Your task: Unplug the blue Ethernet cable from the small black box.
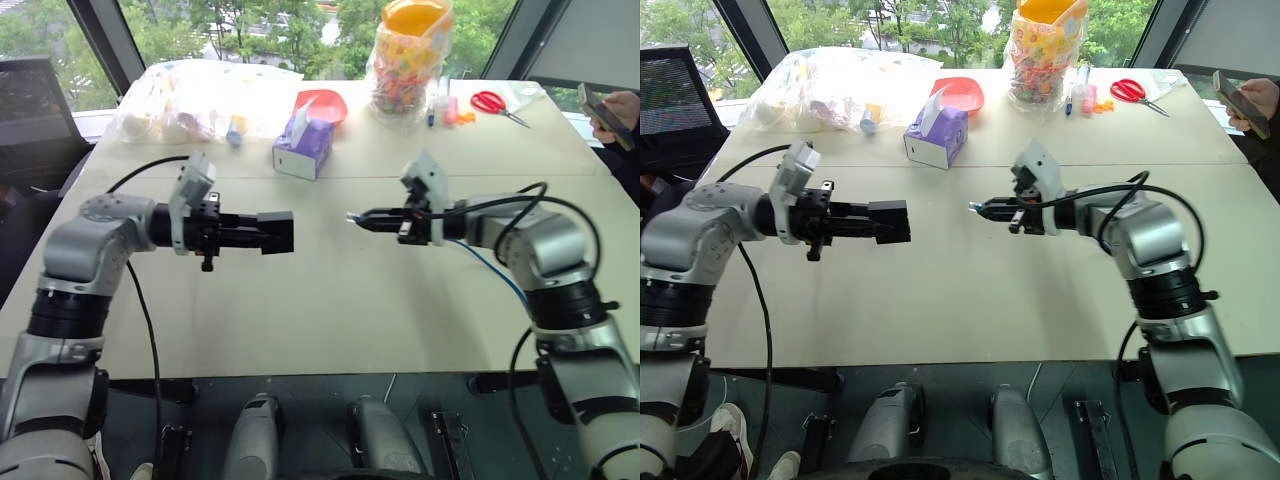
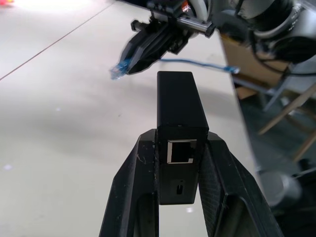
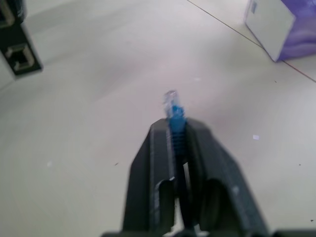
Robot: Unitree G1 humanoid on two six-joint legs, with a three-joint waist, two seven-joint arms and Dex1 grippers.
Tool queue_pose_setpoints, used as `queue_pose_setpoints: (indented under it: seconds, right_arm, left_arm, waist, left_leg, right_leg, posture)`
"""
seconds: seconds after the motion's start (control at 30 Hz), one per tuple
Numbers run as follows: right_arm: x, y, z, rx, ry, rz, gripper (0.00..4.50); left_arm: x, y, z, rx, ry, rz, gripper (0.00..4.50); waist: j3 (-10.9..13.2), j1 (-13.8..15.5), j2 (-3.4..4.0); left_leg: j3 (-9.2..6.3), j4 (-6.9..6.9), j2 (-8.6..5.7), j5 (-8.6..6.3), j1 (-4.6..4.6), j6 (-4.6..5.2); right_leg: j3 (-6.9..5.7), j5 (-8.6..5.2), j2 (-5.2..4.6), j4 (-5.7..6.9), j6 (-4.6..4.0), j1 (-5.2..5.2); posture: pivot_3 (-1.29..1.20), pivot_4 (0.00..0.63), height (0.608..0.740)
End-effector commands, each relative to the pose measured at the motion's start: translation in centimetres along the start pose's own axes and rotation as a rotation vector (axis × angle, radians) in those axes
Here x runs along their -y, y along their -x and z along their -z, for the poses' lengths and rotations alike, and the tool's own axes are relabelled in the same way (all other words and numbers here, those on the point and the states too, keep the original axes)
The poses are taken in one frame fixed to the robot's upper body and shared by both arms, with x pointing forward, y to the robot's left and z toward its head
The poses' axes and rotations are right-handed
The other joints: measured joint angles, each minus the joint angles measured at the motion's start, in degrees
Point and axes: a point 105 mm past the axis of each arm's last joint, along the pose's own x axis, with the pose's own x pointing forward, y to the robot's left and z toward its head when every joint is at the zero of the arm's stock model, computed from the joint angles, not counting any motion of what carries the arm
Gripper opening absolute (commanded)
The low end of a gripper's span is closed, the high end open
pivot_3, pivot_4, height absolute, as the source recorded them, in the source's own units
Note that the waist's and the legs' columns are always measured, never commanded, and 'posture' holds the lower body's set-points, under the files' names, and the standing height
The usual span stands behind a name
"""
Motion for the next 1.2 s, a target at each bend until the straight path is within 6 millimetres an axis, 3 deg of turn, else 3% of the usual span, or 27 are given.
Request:
queue_pose_setpoints:
  seconds: [0.03,0.2,0.3,0.4,0.5,0.53,0.73,0.9,0.97,1.0,1.2]
  right_arm:
    - [2.5,-1.7,-0.7,0.008,0.037,0.168,0.07]
    - [4.4,-3.6,1.7,-0.057,-0.004,0.298,0.07]
    - [4.8,-4.2,3.1,-0.088,-0.024,0.343,1.20]
    - [4.8,-4.3,3.4,-0.091,-0.021,0.350,2.71]
    - [5.1,-3.2,2.9,-0.071,-0.018,0.365,4.23]
    - [5.2,-2.6,2.4,-0.053,-0.020,0.376,4.42]
    - [5.6,0.9,0.8,0.027,-0.065,0.446,4.42]
    - [3.7,4.3,1.9,-0.001,-0.078,0.449,4.42]
    - [2.4,5.1,2.4,-0.026,-0.062,0.425,4.50]
    - [1.8,5.4,2.7,-0.042,-0.047,0.412,4.50]
    - [-1.6,7.2,3.6,-0.125,0.021,0.287,4.50]
  left_arm:
    - [0.0,-2.1,1.0,-0.014,-0.123,-0.042,0.49]
    - [-1.5,-5.2,2.9,0.023,-0.185,-0.189,0.49]
    - [-2.3,-6.5,3.6,0.062,-0.152,-0.258,0.49]
    - [-3.1,-7.0,3.8,0.096,-0.126,-0.319,0.49]
    - [-3.8,-7.6,4.2,0.123,-0.085,-0.368,0.49]
    - [-3.8,-7.8,4.3,0.125,-0.076,-0.373,0.49]
    - [-4.4,-8.5,5.7,0.117,-0.074,-0.433,0.49]
    - [-4.5,-8.6,8.4,0.057,-0.075,-0.461,0.49]
    - [-4.4,-8.6,9.0,0.056,-0.036,-0.453,1.51]
    - [-4.4,-8.4,9.1,0.057,-0.027,-0.453,1.72]
    - [-4.9,-6.3,7.9,0.075,-0.038,-0.463,4.22]
  waist:
    - [0.0,0.1,0.00]
    - [0.0,0.5,-0.01]
    - [0.0,0.3,-0.01]
    - [0.0,0.0,0.00]
    - [0.0,0.1,0.01]
    - [0.0,0.1,0.01]
    - [0.0,0.4,0.02]
    - [0.0,0.6,0.03]
    - [-0.1,0.4,0.07]
    - [-0.1,0.3,0.12]
    - [-0.1,-0.2,0.14]
  left_leg:
    - [0.01,0.02,0.00,0.00,-0.02,0.00]
    - [0.03,0.03,-0.03,0.00,-0.10,0.00]
    - [0.04,0.05,-0.04,0.00,-0.09,0.00]
    - [0.04,0.00,-0.03,0.00,-0.07,0.00]
    - [0.02,-0.03,0.00,0.00,-0.04,0.00]
    - [0.01,-0.03,0.00,0.00,-0.04,0.00]
    - [0.02,-0.01,-0.02,0.00,-0.03,0.00]
    - [-0.01,0.00,-0.03,0.00,0.02,0.00]
    - [-0.02,0.01,-0.03,0.00,0.04,0.00]
    - [-0.02,0.03,-0.04,0.00,0.05,0.00]
    - [-0.06,0.00,0.00,0.00,0.10,0.00]
  right_leg:
    - [0.01,0.00,-0.01,0.01,0.00,0.00]
    - [-0.01,0.01,-0.06,-0.03,0.01,0.00]
    - [-0.01,0.01,-0.07,-0.02,0.02,0.01]
    - [0.00,0.02,-0.04,0.01,0.04,-0.03]
    - [-0.01,0.03,0.00,0.03,0.05,-0.02]
    - [-0.01,0.03,0.00,0.03,0.05,-0.02]
    - [-0.01,0.03,-0.03,0.02,0.06,0.02]
    - [-0.03,0.04,-0.04,-0.01,0.06,0.12]
    - [-0.03,0.03,-0.04,-0.02,0.06,0.14]
    - [-0.02,0.04,-0.05,-0.02,0.06,0.15]
    - [0.01,0.03,0.02,-0.02,0.04,0.14]
  posture:
    - [0.00,0.150,0.735]
    - [0.00,0.150,0.735]
    - [0.00,0.150,0.735]
    - [0.00,0.150,0.735]
    - [0.00,0.150,0.735]
    - [0.00,0.150,0.735]
    - [0.00,0.150,0.735]
    - [0.00,0.150,0.735]
    - [0.00,0.150,0.735]
    - [0.00,0.150,0.735]
    - [0.00,0.150,0.735]
